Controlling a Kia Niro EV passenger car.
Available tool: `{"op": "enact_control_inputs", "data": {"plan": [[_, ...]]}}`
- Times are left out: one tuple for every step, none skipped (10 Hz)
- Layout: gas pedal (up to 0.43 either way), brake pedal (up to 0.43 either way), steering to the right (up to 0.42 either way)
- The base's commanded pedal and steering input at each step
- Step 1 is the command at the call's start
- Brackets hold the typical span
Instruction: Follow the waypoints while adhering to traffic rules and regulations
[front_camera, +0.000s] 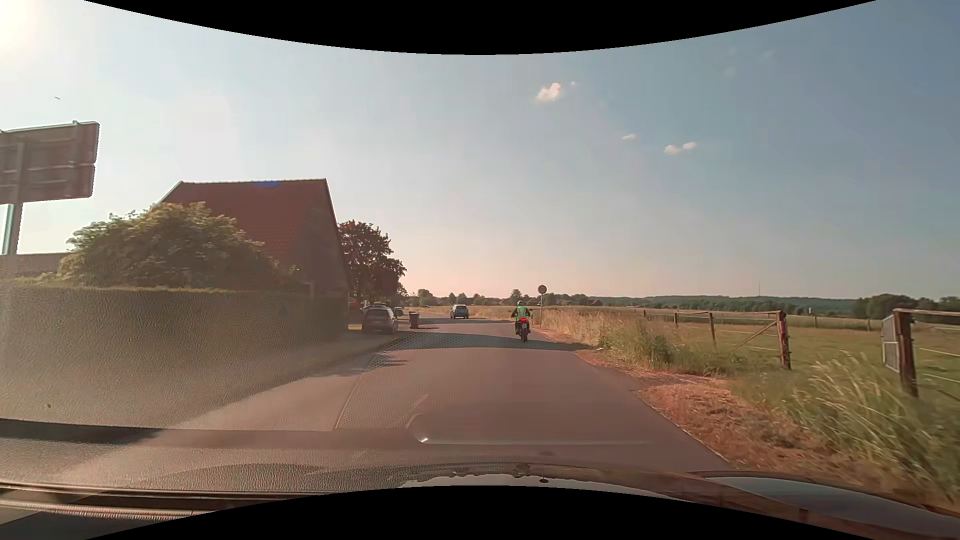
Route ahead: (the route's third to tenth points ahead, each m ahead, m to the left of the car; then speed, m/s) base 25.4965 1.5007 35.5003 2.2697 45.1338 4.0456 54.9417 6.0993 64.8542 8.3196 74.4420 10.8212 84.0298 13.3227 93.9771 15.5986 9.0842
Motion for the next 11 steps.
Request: {"op": "enact_control_inputs", "data": {"plan": [[0.331,0.000,0.052],[0.331,0.000,0.030],[0.331,0.000,0.016],[0.319,0.000,0.011],[0.319,0.000,0.010],[0.319,0.000,0.006],[0.319,0.000,-0.003],[0.319,0.000,-0.015],[0.319,0.000,-0.020],[0.311,0.000,-0.027],[0.311,0.000,-0.028]]}}
